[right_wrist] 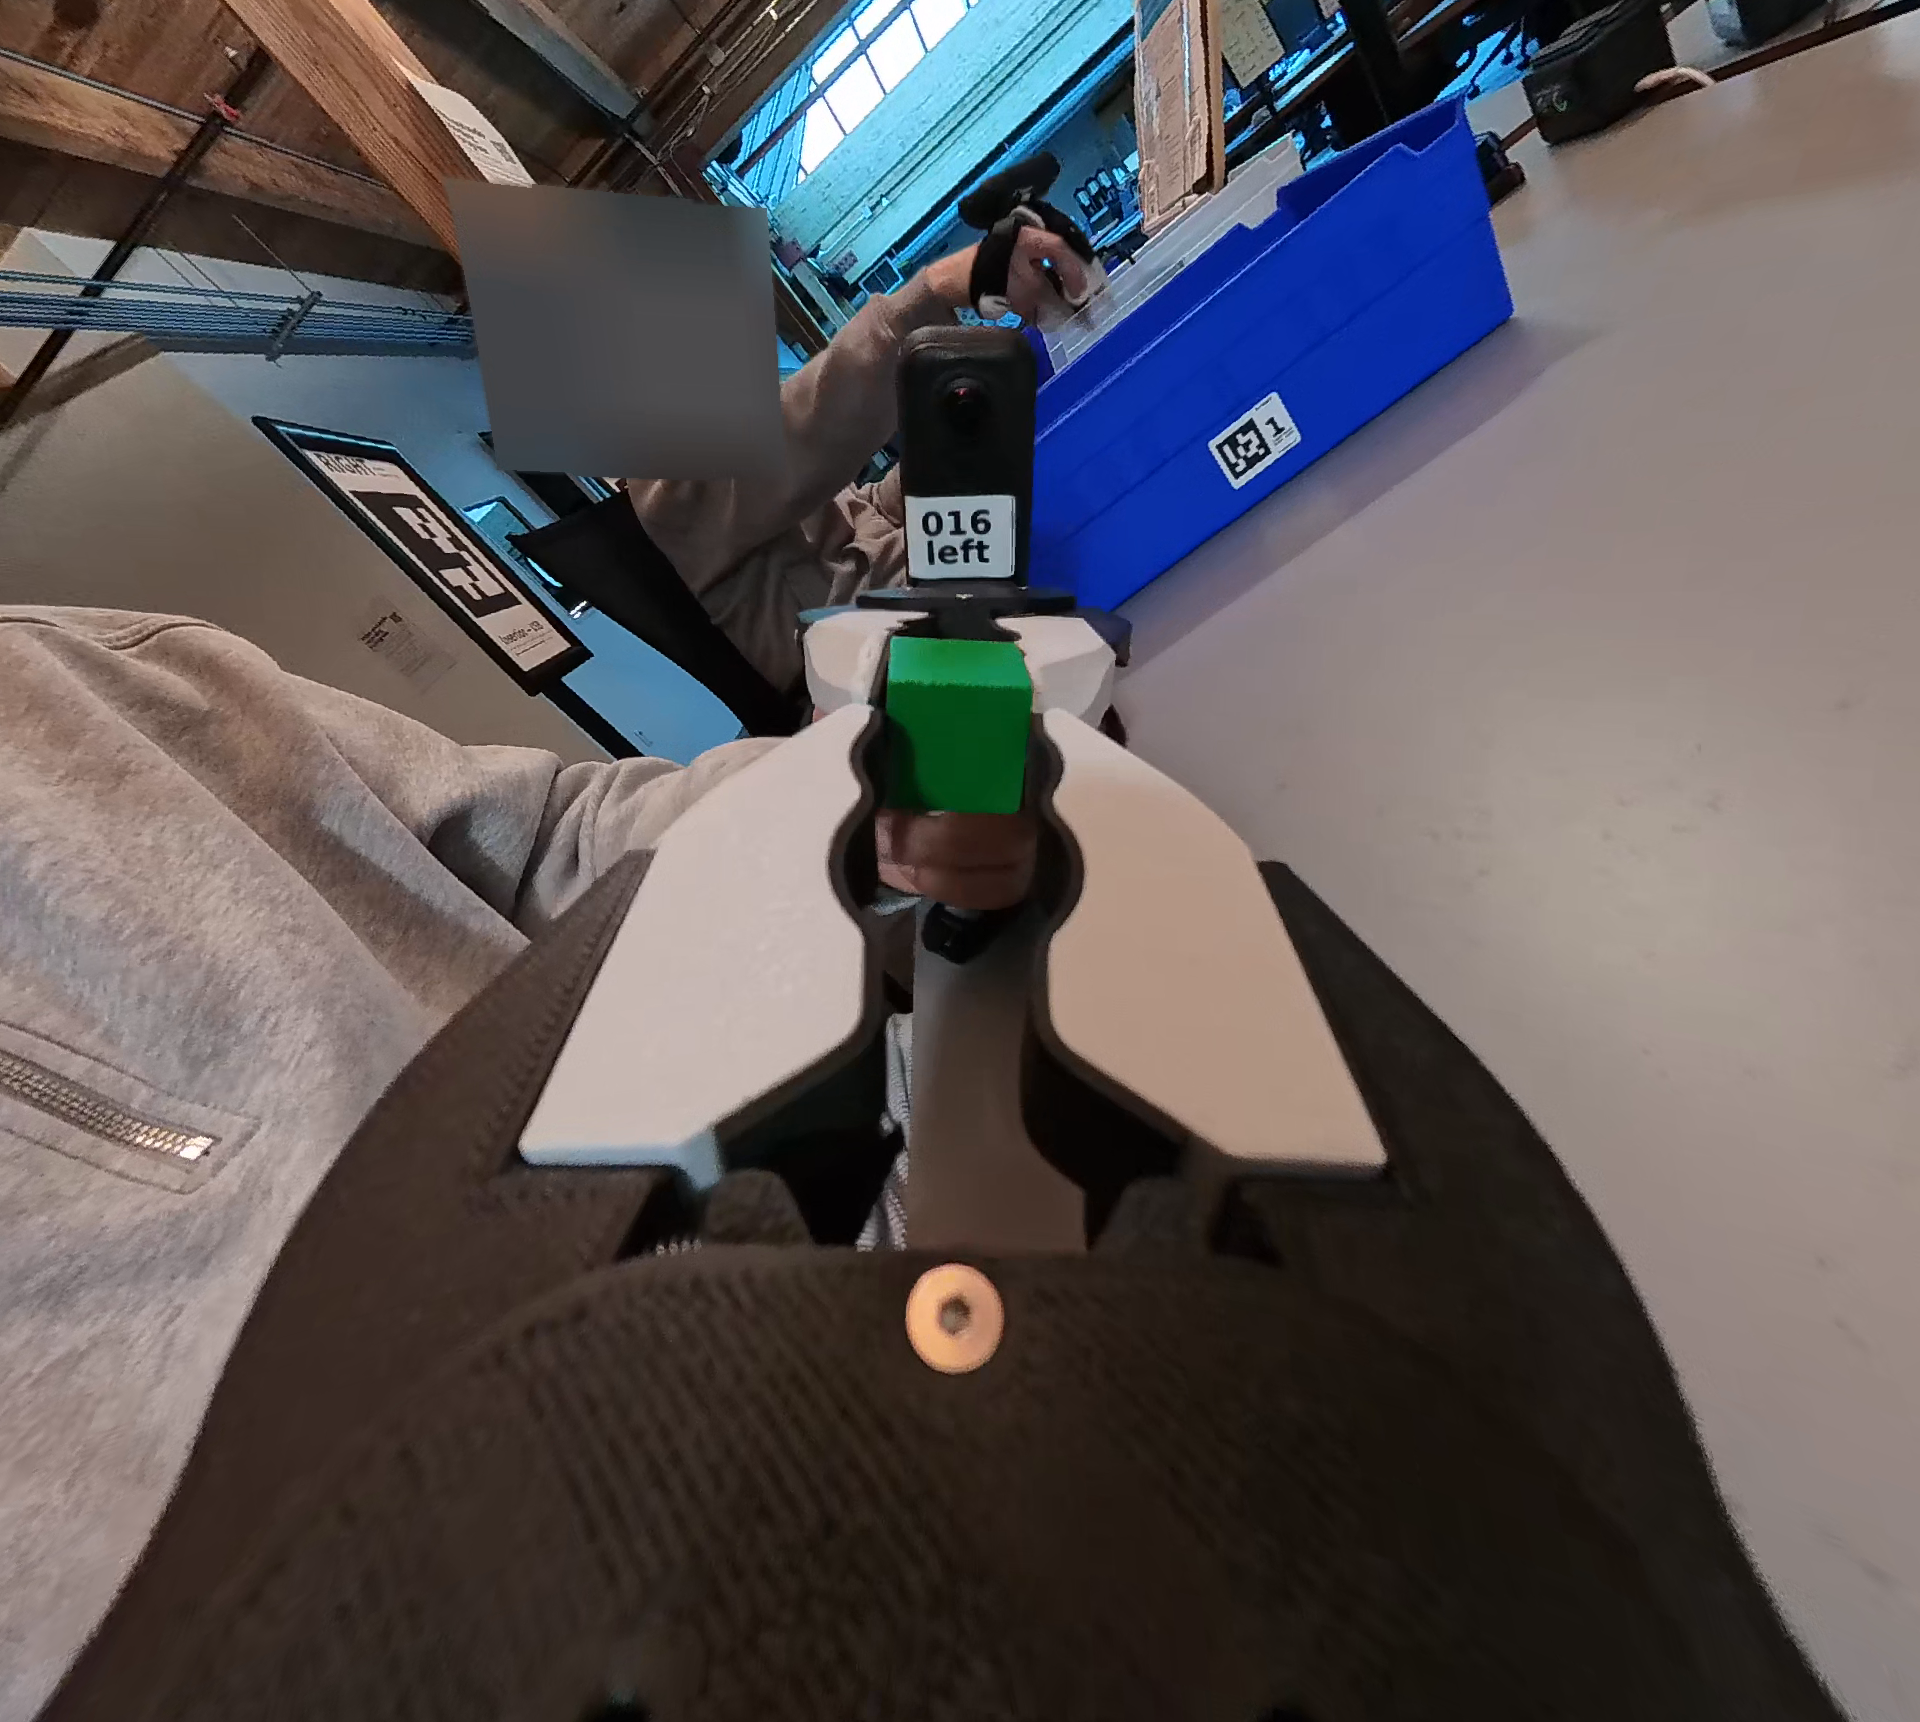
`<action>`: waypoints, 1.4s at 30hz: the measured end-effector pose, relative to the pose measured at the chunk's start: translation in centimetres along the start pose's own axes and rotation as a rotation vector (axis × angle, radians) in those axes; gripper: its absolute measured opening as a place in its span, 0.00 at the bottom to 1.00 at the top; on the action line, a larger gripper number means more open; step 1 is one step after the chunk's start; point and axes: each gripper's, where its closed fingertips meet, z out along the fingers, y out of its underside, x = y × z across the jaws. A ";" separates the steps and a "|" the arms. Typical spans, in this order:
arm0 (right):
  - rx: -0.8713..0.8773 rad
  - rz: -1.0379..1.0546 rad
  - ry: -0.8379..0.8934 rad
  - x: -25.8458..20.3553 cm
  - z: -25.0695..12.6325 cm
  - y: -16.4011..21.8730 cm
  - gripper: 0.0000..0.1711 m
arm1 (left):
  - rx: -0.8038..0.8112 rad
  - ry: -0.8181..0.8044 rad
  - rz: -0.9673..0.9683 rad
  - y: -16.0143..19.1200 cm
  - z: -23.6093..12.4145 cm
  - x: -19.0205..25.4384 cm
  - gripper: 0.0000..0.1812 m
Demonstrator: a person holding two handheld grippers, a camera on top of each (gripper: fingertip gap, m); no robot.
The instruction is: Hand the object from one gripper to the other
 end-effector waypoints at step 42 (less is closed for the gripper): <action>0.166 0.092 0.360 3.6 -0.5 -0.5 0.15 | -0.150 -0.670 0.599 0.4 -0.1 -3.7 0.28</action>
